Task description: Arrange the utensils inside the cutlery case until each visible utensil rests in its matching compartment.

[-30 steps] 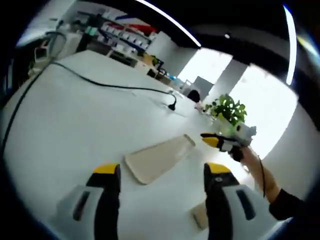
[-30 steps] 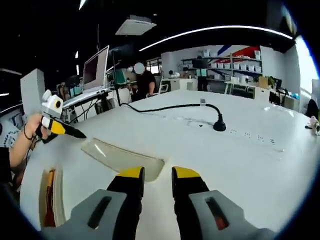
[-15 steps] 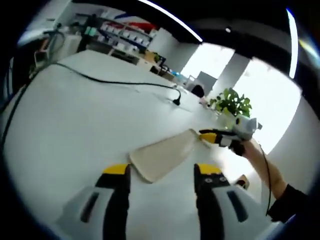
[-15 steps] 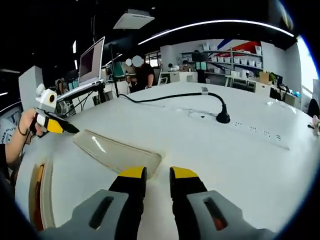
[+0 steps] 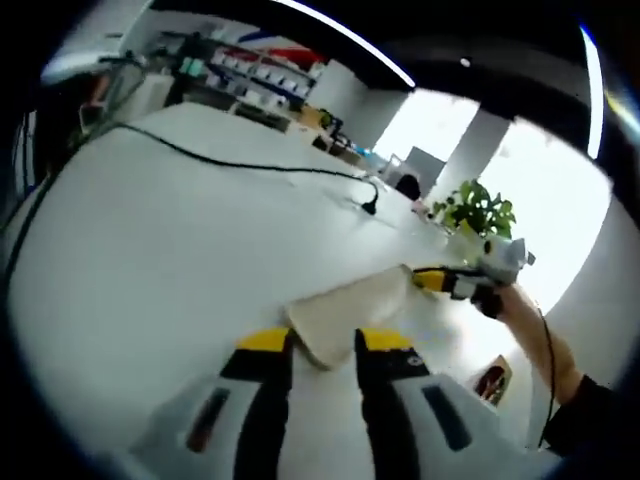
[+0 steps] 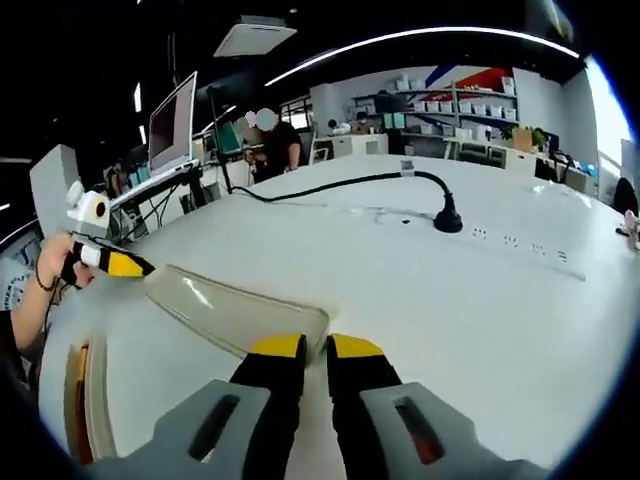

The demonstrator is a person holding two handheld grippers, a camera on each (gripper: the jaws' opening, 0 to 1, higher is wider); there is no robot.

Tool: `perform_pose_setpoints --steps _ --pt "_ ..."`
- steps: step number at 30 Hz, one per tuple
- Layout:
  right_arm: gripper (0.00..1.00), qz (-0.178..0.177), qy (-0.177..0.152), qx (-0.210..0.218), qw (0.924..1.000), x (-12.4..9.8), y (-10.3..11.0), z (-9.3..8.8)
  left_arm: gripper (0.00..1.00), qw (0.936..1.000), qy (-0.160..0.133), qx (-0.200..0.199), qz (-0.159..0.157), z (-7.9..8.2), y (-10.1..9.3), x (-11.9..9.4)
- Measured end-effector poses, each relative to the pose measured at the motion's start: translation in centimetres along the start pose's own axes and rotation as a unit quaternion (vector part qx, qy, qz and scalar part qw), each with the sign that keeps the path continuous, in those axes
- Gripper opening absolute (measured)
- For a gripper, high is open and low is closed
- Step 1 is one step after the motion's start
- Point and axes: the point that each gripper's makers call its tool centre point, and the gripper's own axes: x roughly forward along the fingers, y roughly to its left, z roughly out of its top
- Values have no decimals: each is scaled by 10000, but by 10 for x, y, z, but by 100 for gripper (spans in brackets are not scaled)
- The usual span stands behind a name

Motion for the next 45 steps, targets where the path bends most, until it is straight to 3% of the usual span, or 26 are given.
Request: perform_pose_setpoints --steps 5,11,13,14,17,20,23,27,34,40,45 --pt "5 -125 -168 -87 9997 -11 0 -3 12 9997 -157 -171 52 0 10 -2" --pt "3 -268 -549 -111 9981 -34 0 14 9 9994 -323 -124 -30 5 0 -1" --pt "1 -389 -669 -138 9969 -40 -1 18 4 9986 -512 106 -7 9 -6 -3" --pt "0 -384 -671 -147 9969 -44 1 18 4 9973 -685 159 -199 14 -16 -3" --pt "0 -626 -932 -342 9931 -53 0 24 4 9951 -814 517 -202 16 -26 -9" --pt "0 -630 -1074 -263 9919 -62 4 23 4 9933 -879 723 -195 17 -33 -14" --pt "0 -587 -1197 -393 9903 -72 16 19 4 9856 -1269 1092 -224 26 -43 -27" --pt "0 -537 -1350 -600 9876 -92 30 16 4 9800 -1429 1354 -280 31 -56 -42" --pt "0 -473 -1913 -703 9779 -139 55 16 4 9707 -1583 1661 -710 19 -86 -66" --pt "0 -598 -2033 -1028 9719 -168 66 4 4 9648 -1523 1948 -891 4 -104 -69" --pt "0 -650 -2090 -975 9709 -183 65 -13 4 9647 -1343 2026 -1009 -12 -108 -63"
